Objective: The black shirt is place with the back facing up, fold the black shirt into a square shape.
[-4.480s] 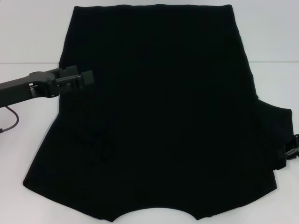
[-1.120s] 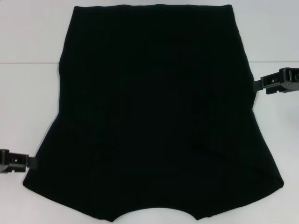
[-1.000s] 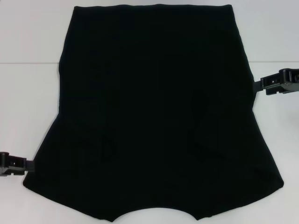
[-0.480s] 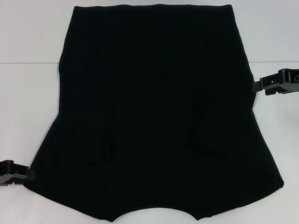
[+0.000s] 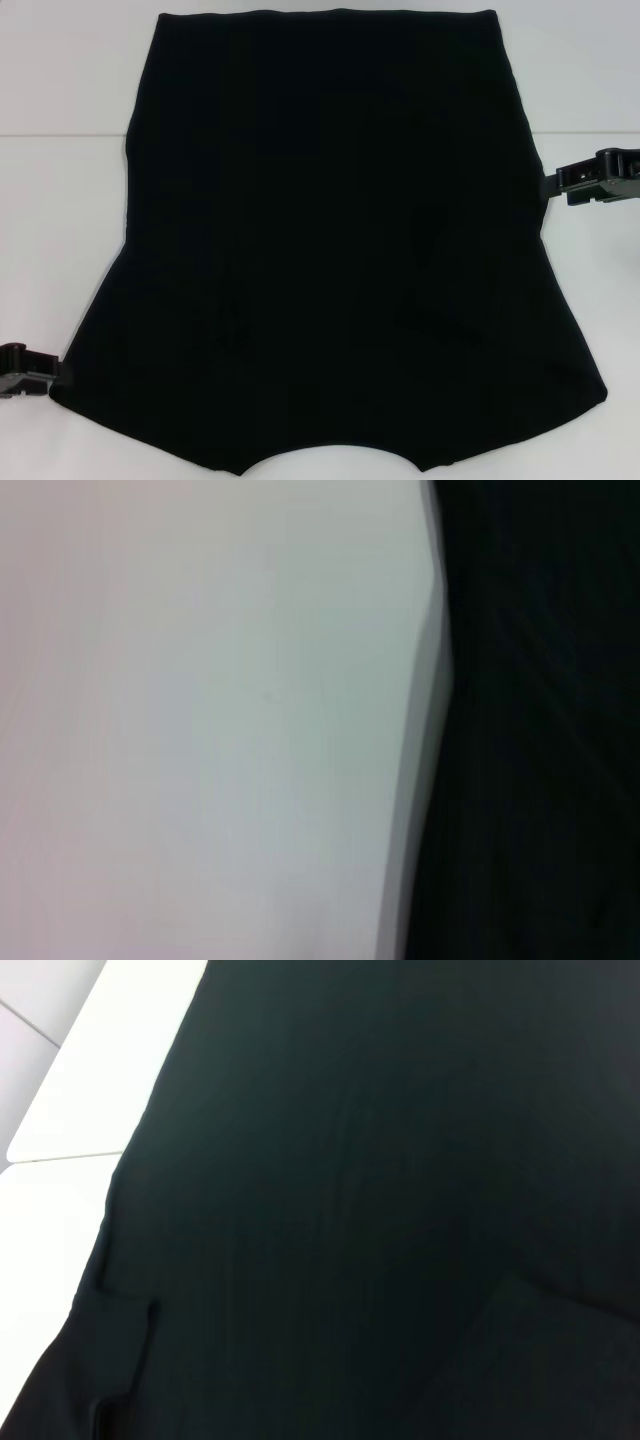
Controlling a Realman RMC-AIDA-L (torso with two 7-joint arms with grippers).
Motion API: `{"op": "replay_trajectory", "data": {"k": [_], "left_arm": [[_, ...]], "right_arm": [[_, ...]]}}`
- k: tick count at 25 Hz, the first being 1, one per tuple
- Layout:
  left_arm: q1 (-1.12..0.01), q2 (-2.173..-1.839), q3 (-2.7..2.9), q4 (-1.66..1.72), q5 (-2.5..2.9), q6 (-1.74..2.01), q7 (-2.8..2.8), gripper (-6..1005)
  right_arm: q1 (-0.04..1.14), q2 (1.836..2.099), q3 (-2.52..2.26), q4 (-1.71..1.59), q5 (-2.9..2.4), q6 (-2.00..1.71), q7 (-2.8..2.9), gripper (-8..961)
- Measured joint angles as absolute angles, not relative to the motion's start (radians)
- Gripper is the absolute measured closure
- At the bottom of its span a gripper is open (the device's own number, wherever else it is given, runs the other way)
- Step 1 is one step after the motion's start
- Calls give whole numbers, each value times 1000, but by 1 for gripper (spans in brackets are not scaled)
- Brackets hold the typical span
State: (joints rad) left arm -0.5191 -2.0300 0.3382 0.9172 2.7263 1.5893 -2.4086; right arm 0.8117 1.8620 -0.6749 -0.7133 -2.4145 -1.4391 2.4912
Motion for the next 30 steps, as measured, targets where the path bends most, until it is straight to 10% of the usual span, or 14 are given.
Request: {"op": "replay_trajectory", "data": {"k": [30], "left_arm": [[-574,-2056,385,885,2716,1583,-2393,691]], "right_arm": [[803,1860,-647,-723,-2410,-1471,2491,406]]}}
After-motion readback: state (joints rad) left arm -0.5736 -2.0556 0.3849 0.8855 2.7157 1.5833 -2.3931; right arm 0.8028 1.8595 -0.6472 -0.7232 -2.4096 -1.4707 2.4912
